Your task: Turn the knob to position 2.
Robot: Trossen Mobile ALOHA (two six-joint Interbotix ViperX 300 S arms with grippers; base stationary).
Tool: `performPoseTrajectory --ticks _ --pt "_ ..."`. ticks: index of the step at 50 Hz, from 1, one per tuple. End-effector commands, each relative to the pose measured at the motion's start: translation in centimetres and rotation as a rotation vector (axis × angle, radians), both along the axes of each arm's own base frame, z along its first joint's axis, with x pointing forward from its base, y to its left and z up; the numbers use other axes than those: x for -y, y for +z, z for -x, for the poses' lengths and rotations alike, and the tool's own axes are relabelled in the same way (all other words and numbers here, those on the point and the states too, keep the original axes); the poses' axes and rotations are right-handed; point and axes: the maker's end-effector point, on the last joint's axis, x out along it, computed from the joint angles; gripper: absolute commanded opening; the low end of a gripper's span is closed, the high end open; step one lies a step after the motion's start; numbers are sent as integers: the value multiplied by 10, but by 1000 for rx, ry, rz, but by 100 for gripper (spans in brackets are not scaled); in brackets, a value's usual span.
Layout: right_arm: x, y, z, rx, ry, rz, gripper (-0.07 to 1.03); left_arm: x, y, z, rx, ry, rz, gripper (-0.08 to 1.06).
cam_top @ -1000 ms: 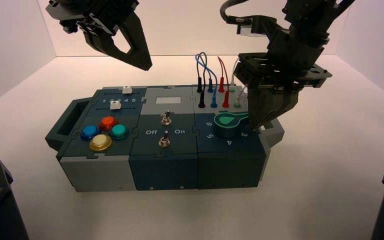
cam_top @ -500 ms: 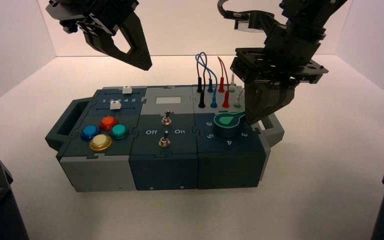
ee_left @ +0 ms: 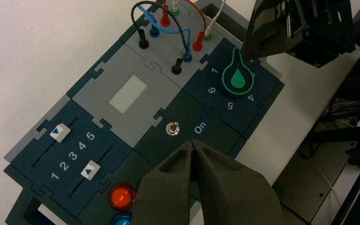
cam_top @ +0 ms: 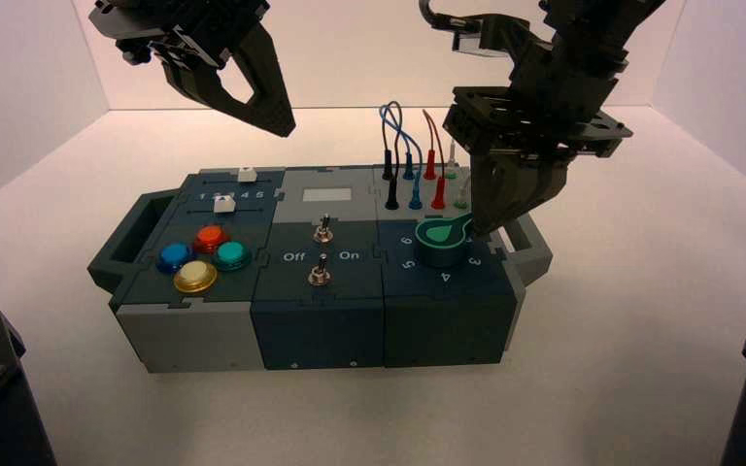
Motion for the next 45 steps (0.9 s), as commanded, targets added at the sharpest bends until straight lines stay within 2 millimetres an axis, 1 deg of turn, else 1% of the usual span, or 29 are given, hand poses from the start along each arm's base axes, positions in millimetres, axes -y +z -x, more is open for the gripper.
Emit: performPoseTrajectory --ticks 1,15,30,41,45 --pt "-6 9 -8 25 -6 -22 -2 4 6 -2 19 -7 19 -3" --pt "-2 15 -1 15 -1 -24 -2 3 7 -2 21 -6 19 -3" --pt "3 35 9 33 9 -56 -2 4 9 -3 27 -7 24 -3" --pt "15 39 22 45 18 -60 -2 5 9 -3 28 -7 27 -3" --pt "19 42 22 55 6 -67 -2 4 9 -3 27 -4 28 -3"
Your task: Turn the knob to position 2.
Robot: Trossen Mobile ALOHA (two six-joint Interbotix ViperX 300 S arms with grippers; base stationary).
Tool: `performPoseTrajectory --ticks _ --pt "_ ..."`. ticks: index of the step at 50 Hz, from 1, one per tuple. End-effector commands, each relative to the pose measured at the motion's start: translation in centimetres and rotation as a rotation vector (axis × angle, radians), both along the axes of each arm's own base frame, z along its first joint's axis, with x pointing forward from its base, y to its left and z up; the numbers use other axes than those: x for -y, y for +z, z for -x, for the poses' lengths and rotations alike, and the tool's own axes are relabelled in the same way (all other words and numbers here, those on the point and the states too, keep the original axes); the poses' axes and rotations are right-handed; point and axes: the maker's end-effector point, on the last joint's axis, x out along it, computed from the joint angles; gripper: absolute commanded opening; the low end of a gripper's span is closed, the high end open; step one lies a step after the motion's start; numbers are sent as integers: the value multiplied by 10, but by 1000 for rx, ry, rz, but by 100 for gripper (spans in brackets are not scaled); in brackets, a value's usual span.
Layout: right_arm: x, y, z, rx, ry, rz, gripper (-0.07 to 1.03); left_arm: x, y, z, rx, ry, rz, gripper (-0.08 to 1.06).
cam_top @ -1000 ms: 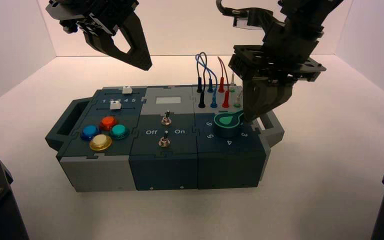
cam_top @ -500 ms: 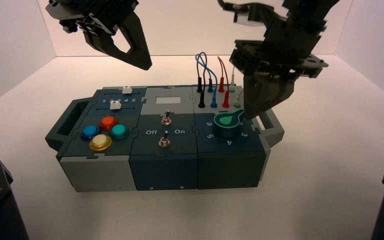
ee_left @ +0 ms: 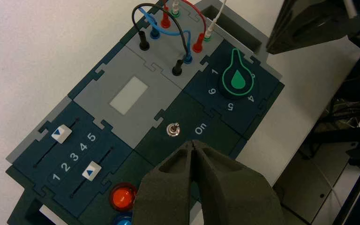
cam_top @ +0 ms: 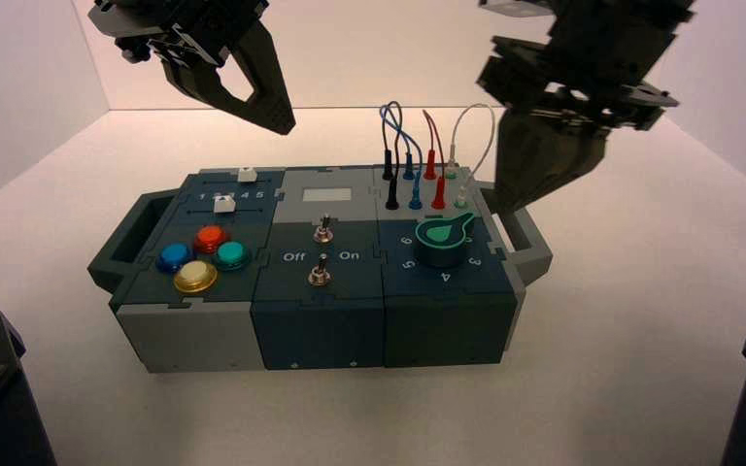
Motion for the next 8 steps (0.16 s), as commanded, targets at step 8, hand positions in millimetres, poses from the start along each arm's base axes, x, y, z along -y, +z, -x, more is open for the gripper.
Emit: performPoseTrajectory --ticks 8 --pt "14 16 -7 63 -52 -36 -2 4 6 -3 17 -2 20 -3"
